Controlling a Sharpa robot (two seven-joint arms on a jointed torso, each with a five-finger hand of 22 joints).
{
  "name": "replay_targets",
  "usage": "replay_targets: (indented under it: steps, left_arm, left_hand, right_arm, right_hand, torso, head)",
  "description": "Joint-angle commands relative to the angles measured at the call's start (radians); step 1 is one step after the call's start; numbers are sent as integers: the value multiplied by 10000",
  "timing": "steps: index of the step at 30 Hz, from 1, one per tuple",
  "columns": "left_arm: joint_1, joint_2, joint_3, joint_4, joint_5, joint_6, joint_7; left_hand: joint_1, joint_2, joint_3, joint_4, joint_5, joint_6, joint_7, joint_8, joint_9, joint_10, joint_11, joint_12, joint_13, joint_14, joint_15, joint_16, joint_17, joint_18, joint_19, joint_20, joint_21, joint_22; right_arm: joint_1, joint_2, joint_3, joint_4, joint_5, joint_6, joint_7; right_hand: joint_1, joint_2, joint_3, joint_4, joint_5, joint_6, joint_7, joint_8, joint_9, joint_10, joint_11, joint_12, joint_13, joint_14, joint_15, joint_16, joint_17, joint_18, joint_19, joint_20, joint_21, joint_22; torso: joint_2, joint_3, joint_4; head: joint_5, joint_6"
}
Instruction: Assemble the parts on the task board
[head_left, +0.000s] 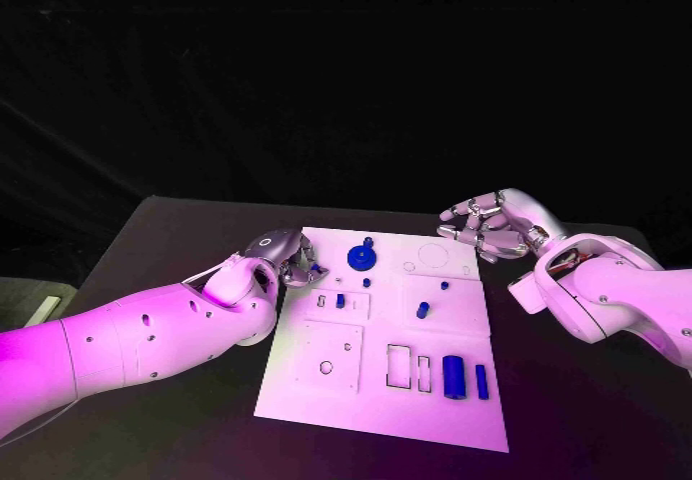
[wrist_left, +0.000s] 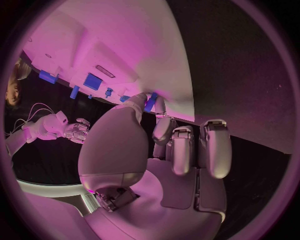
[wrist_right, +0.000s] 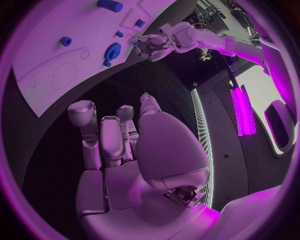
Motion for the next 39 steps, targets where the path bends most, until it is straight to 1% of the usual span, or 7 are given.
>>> replay_targets:
  steps: [1,5,8,11,31,35,39]
  left_arm:
    - [-39,-13,-31,-4,-23,313,-254]
    - [-39,-20,-30,6,-30,310,-282]
    - [-39,-26,-28,24,-33,317,-291]
    - [-39,-31,-28,36,-34,315,-309]
    - [-38,-158,13,207,-103,275,-469]
    - [-36,-200,31,294,-63,263,-444]
    - [-35,-230,42,364,-93,252,-432]
  left_hand:
    - [-145,10,-142,-4,1,-41,58,-32,-33,-93,23,-46,-42,1070,84,65,2635,-100,449,62,-56,1650]
    - [-207,69,-628,-21,7,-82,85,-1,-83,-150,53,-73,-123,1070,102,65,2635,-99,448,89,-65,1645]
    - [-186,199,-1293,-6,15,-112,104,54,-148,-184,65,-59,-170,1070,115,65,2635,-98,449,105,-70,1645]
    - [-171,278,-1556,-3,18,-110,105,83,-176,-198,69,-55,-193,1070,127,65,2635,-97,449,106,-73,1645]
    - [-91,382,-1946,-3,24,-167,127,104,-238,-317,87,-159,-379,1070,139,65,2635,-84,422,113,-117,1599]
    - [-92,412,-2188,-3,22,-200,147,124,-265,-359,107,-181,-433,1070,153,65,2635,-81,415,125,-128,1590]
    - [-171,432,-2731,4,26,-243,171,177,-306,-452,132,-241,-568,1070,178,65,2635,-76,404,144,-149,1573]
  right_arm:
    - [-6,4,1,11,-29,17,101]
    - [-6,6,1,9,-23,11,107]
    - [-6,9,1,8,-19,8,110]
    - [-6,9,1,6,-17,3,110]
    - [-7,17,1,-5,-6,4,122]
    - [-8,20,1,-9,-3,0,126]
    - [-8,22,1,-12,-2,-6,130]
  right_hand:
    - [-55,46,-57,9,52,-61,-9,28,8,-97,0,-5,-7,-28,9,-43,-15,78,-16,-19,-68,-9]
    - [-55,46,-57,9,52,-61,-9,28,8,-97,0,-5,-7,-28,9,-43,-15,78,-16,-19,-68,-9]
    - [-55,46,-57,9,52,-61,-9,28,8,-97,0,-5,-7,-28,9,-43,-15,78,-16,-19,-68,-9]
    - [-64,38,-71,10,51,-84,-3,20,4,-128,6,-29,-37,-39,13,-68,-39,84,-35,-16,-112,-33]
    - [-78,26,-92,12,50,-108,5,11,1,-146,14,-30,-44,-46,20,-78,-42,89,-52,-12,-150,-51]
    - [-78,26,-92,12,50,-108,5,11,1,-146,14,-30,-44,-46,20,-78,-42,89,-52,-12,-150,-51]
    - [-85,21,-101,14,50,-117,8,9,1,-162,17,-41,-60,-56,23,-101,-67,95,-69,-10,-187,-72]
  torso:
    - [3,0,1]
    - [1,2,4]
    - [0,1,2]
    - [-1,5,4]
    - [1,2,4]
    - [-2,0,2]
    - [-1,0,5]
  head:
    - [-1,-1]
    - [-4,-3]
    - [-7,-3]
    - [-3,-5]
    - [4,18]
    - [8,18]
    - [7,25]
